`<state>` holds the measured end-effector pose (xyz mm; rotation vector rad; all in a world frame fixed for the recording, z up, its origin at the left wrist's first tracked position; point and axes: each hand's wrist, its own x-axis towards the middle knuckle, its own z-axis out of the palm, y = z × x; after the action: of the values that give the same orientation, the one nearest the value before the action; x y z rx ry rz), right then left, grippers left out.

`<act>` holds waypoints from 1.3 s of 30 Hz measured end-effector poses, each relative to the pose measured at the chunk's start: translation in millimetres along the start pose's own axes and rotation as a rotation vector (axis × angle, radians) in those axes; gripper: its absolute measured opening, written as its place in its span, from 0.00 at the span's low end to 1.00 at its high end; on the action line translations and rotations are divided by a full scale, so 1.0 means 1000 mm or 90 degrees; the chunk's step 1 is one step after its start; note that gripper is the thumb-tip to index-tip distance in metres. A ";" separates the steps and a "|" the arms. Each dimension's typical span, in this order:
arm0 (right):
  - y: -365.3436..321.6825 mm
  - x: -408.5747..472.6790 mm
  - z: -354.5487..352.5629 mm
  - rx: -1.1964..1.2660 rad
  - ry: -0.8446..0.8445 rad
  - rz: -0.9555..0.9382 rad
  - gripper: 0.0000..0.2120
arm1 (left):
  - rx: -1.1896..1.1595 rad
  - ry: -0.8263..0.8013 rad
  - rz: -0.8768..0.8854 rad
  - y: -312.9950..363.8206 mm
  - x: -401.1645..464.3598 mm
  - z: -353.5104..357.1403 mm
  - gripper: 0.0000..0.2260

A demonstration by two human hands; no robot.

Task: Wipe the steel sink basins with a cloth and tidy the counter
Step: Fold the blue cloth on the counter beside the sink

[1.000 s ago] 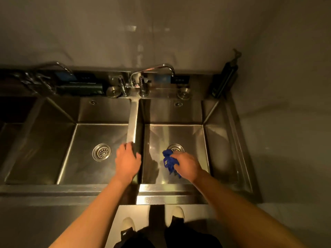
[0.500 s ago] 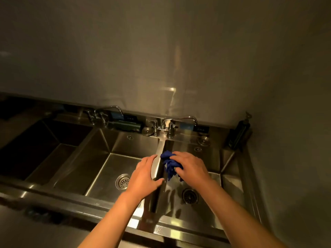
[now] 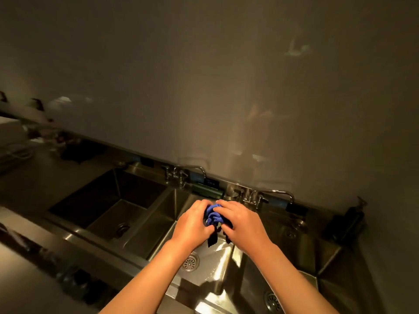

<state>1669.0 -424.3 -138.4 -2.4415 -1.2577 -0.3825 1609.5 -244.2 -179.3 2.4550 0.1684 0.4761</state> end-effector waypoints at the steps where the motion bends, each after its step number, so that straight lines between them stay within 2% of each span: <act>1: -0.014 0.009 0.003 0.007 0.008 -0.008 0.25 | 0.019 0.008 0.000 -0.010 -0.001 -0.016 0.23; 9: -0.124 0.082 0.038 0.036 0.057 -0.105 0.25 | 0.150 0.071 -0.018 -0.099 -0.025 -0.128 0.20; 14: -0.190 0.127 0.070 0.068 0.027 -0.168 0.29 | 0.153 0.109 -0.110 -0.155 -0.052 -0.191 0.20; 20: -0.266 0.176 0.110 0.088 -0.022 -0.227 0.29 | 0.196 0.156 -0.211 -0.214 -0.089 -0.250 0.20; 25: -0.317 0.210 0.136 0.113 -0.051 -0.310 0.28 | 0.197 0.219 -0.289 -0.253 -0.117 -0.284 0.20; 31: -0.355 0.239 0.182 0.207 -0.073 -0.377 0.27 | 0.155 0.287 -0.372 -0.290 -0.146 -0.301 0.15; 35: -0.380 0.261 0.208 0.321 -0.095 -0.388 0.25 | 0.146 0.306 -0.414 -0.311 -0.150 -0.318 0.13; 39: -0.392 0.301 0.224 0.387 -0.124 -0.347 0.24 | 0.168 0.332 -0.432 -0.333 -0.132 -0.336 0.16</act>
<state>1533.1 100.9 -142.7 -1.6404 -1.8008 0.1069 1358.5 177.8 -170.8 2.2634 1.2952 0.7987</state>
